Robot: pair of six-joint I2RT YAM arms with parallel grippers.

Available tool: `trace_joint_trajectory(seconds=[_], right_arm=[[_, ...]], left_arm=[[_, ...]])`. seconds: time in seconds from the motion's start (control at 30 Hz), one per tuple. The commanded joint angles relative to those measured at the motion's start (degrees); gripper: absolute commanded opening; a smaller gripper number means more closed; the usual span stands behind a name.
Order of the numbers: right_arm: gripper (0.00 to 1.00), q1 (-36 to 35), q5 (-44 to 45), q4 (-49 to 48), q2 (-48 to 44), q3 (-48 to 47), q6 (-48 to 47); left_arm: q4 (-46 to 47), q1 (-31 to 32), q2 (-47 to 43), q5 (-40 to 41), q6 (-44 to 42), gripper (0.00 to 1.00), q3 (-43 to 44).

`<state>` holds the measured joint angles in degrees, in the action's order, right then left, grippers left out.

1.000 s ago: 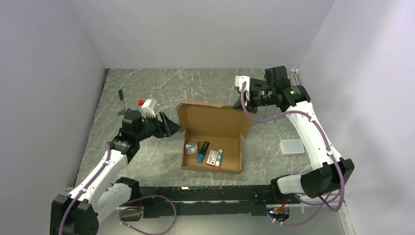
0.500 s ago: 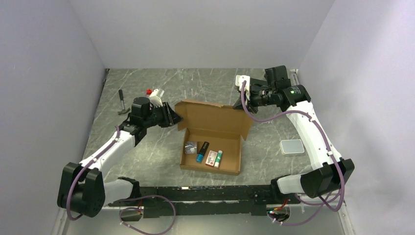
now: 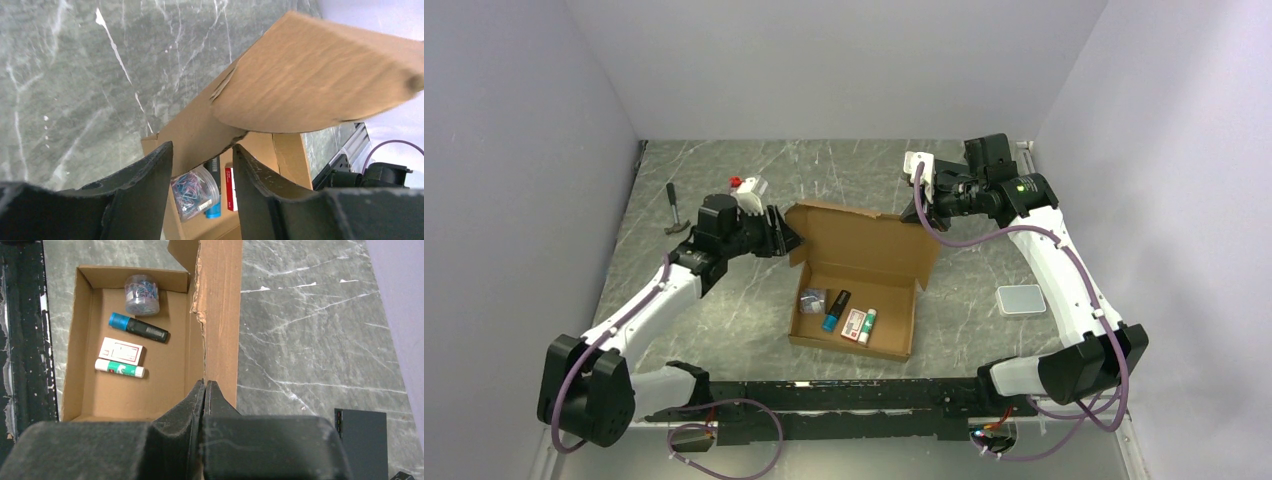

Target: Fold the paper box

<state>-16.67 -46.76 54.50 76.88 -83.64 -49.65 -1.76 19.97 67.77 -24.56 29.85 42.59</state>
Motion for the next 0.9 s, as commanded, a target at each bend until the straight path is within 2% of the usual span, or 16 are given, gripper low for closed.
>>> trace_joint_trajectory(seconds=[0.0, 0.17, 0.27, 0.37, 0.43, 0.5, 0.57, 0.6, 0.73, 0.87], right_arm=[[0.0, -0.6, 0.4, 1.8, 0.2, -1.1, 1.1], [0.0, -0.6, 0.6, 1.8, 0.4, -1.3, 1.2], [0.0, -0.6, 0.6, 1.8, 0.6, -1.3, 1.4], [0.0, -0.7, 0.6, 1.7, 0.7, -1.5, 1.6], [0.0, -0.6, 0.5, 1.7, 0.9, -1.7, 1.9], [0.02, -0.7, 0.4, 1.4, 0.8, -1.8, 2.7], [0.15, -0.6, 0.3, 0.6, 0.8, -1.8, 4.3], [0.25, -0.6, 0.4, 0.1, 0.8, -1.9, 5.5], [0.55, 1.0, 0.1, -1.6, 0.4, -3.0, 11.8], [0.75, 6.5, -3.1, -4.9, -2.6, -1.2, 18.1]], left_arm=[[-5.2, 0.1, -2.0, 3.7, -3.9, 0.52, 6.3], [-9.5, 0.2, -0.2, 3.2, -5.9, 0.43, 10.4], [-9.0, 0.2, 0.2, 2.5, -5.6, 0.34, 10.8], [-8.6, 0.2, 0.4, 1.7, -5.5, 0.19, 11.2], [-9.0, 0.1, 0.7, 1.2, -5.8, 0.02, 11.7], [-9.5, 0.2, 0.7, 1.5, -6.0, 0.0, 11.8], [-8.8, 0.2, 0.2, 2.2, -6.0, 0.0, 11.0], [-8.3, 0.1, -0.4, 2.6, -5.9, 0.0, 10.5], [-6.4, 0.2, -2.2, 4.1, -6.5, 0.0, 8.4], [-4.8, 0.2, -3.7, 5.1, -7.2, 0.0, 7.1]])
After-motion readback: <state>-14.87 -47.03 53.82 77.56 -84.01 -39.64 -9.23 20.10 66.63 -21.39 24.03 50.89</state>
